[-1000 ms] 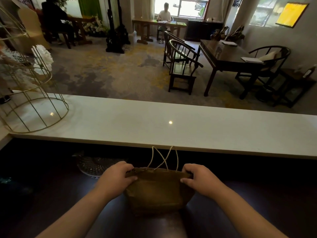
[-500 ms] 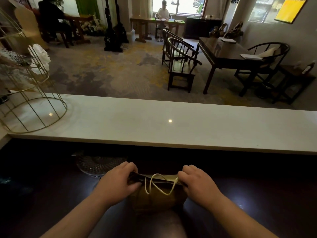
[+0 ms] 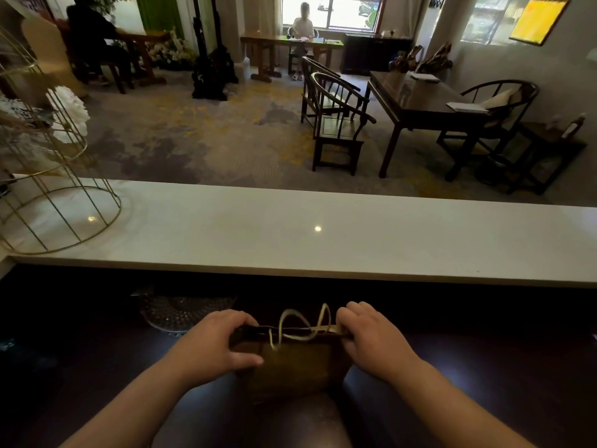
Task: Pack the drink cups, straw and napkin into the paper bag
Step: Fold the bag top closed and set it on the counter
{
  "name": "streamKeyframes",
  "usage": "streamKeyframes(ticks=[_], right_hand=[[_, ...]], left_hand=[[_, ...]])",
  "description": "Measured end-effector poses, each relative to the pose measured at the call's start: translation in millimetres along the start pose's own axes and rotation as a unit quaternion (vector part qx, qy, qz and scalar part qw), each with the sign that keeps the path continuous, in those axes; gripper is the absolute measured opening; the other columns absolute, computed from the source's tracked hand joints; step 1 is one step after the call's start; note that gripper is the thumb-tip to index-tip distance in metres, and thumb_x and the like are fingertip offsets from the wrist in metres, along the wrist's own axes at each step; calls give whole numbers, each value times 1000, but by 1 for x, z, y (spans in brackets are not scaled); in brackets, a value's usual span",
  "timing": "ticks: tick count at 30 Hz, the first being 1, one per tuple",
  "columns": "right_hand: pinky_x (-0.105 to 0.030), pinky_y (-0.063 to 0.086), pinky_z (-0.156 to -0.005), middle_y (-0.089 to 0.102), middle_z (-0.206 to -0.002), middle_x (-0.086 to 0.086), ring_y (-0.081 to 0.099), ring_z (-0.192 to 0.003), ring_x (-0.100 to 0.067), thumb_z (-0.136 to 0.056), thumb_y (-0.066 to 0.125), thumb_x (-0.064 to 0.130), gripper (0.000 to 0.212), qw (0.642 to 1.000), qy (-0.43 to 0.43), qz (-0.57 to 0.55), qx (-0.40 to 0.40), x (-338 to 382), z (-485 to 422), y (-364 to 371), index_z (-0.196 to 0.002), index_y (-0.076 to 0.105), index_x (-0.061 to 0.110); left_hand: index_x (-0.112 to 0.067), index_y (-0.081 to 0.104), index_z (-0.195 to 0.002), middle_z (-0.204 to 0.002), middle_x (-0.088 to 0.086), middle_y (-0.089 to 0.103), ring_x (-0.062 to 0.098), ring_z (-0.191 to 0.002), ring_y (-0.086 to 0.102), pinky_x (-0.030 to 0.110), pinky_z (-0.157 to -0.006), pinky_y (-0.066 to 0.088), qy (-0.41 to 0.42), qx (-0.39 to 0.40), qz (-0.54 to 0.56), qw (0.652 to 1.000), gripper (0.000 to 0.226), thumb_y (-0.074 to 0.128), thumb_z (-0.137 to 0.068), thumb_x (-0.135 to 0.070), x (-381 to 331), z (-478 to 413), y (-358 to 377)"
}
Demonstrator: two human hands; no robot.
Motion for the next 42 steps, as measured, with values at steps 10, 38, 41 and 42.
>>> streamKeyframes(ticks=[10, 38, 41, 42], right_hand=[[-31, 46, -69, 47, -89, 12, 48, -85, -12, -81, 59, 23, 22, 999, -13, 1, 36, 3, -4, 2, -86, 41, 33], [-25, 43, -75, 54, -91, 13, 47, -88, -9, -91, 61, 36, 9, 998, -18, -40, -37, 14, -12, -23, -95, 56, 30], [-25, 43, -78, 56, -93, 13, 50, -91, -8, -91, 62, 44, 15, 999, -18, -27, -11, 19, -25, -27, -98, 59, 31], [-27, 45, -81, 57, -95, 12, 51, -93, -10, -90, 63, 45, 17, 1000, -25, -11, 7, 24, -29, -25, -100, 59, 31]], left_hand=[[-27, 60, -83, -82, -10, 56, 15, -76, 64, 32, -60, 47, -4, -107, -115, 988, 13, 72, -88, -24, 9, -4, -16], [-41, 56, -139, -131, -17, 64, 10, -124, 58, 31, -103, 50, 51, 24, -180, 982, 82, 68, -69, -83, -47, -14, -1], [-35, 64, -123, -123, -8, 70, 19, -118, 63, 38, -96, 54, 68, 3, -246, 967, 39, 65, -89, -54, -61, -28, -2], [-32, 66, -116, -119, -7, 71, 20, -114, 65, 39, -93, 55, 64, -5, -258, 964, 27, 63, -92, -44, -62, -34, -3]])
Point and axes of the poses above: each hand's wrist, its own z-axis away from the middle knuckle, its own y-axis out of the palm, x = y × z, the point moved 9 cm from there along -z, towards the middle knuckle
